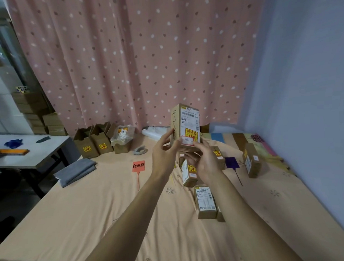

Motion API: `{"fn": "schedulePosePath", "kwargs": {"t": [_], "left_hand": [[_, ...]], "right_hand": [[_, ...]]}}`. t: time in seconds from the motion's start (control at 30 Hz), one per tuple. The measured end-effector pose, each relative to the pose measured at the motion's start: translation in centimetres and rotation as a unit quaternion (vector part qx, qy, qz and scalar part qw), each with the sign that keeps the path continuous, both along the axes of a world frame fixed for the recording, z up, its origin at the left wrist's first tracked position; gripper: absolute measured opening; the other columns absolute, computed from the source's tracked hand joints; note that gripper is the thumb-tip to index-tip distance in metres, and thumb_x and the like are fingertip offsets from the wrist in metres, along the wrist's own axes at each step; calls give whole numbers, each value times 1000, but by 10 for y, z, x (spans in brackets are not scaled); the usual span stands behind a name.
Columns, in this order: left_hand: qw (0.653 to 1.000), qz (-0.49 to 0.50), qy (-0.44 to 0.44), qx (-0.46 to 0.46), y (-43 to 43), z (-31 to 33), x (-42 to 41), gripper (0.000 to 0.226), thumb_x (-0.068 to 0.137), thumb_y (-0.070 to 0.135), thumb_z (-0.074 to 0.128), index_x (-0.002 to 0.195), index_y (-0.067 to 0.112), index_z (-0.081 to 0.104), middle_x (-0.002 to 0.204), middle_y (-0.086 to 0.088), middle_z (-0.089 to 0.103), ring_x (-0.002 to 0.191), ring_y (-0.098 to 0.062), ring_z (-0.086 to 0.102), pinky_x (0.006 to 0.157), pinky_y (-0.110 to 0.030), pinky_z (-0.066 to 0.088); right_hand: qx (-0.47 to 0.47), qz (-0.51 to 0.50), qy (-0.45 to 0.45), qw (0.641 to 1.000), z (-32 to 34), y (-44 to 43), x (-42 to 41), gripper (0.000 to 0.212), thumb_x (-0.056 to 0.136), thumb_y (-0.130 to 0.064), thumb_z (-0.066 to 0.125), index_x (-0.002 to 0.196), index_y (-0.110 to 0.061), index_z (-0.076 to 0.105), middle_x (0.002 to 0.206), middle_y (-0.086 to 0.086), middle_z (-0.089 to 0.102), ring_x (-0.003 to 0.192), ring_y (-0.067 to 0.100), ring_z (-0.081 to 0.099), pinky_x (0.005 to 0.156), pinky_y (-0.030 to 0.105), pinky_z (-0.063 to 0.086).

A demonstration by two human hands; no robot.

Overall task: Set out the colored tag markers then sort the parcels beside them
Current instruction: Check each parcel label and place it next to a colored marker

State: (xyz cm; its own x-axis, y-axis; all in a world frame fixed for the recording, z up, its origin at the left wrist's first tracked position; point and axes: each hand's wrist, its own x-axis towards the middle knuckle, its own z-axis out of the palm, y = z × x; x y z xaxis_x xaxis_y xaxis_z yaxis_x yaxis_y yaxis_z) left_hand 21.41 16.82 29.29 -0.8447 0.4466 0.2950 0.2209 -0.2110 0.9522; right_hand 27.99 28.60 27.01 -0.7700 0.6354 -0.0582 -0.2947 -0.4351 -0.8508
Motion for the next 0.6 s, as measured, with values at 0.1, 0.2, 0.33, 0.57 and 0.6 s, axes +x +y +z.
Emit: {"fn": "schedulePosePath", "kwargs": {"t": [0.1,0.2,0.33,0.57,0.6], "left_hand": [[999,-23,-40,10,-7,-2,-4,37,95,20,65,121,46,67,111,5,78,98,-12,75,77,-21,59],[997,-27,-68,7,-14,-5,-6,37,99,20,59,127,43,65,109,12,78,98,-7,74,73,-15,57],[997,-33,-75,-7,-28,-10,-14,38,100,25,57,136,35,62,112,10,77,99,-8,74,71,-14,57],[994,-45,-87,-52,-50,-36,-25,39,100,30,58,138,39,60,111,11,77,99,-6,74,74,-18,54],[993,-46,-88,-59,-52,-40,-25,39,99,31,58,137,41,59,111,12,77,99,-4,73,78,-22,53]], "right_hand": [[77,-33,-21,996,1,-3,-2,39,93,-19,67,131,-27,62,117,1,75,111,25,71,97,43,57],[108,-50,-36,992,-1,-11,-6,44,92,-21,71,133,-30,58,116,-1,75,110,23,71,95,42,58],[130,-50,-47,989,-5,-22,-13,38,94,-22,70,127,-35,57,114,-4,75,106,16,72,82,30,61],[107,-51,-68,991,-25,-42,-16,40,94,-14,68,131,-27,57,107,-9,73,93,5,71,69,19,58],[103,-51,-73,991,-29,-43,-15,40,94,-13,68,131,-27,57,106,-10,72,93,5,71,72,21,58]]}}
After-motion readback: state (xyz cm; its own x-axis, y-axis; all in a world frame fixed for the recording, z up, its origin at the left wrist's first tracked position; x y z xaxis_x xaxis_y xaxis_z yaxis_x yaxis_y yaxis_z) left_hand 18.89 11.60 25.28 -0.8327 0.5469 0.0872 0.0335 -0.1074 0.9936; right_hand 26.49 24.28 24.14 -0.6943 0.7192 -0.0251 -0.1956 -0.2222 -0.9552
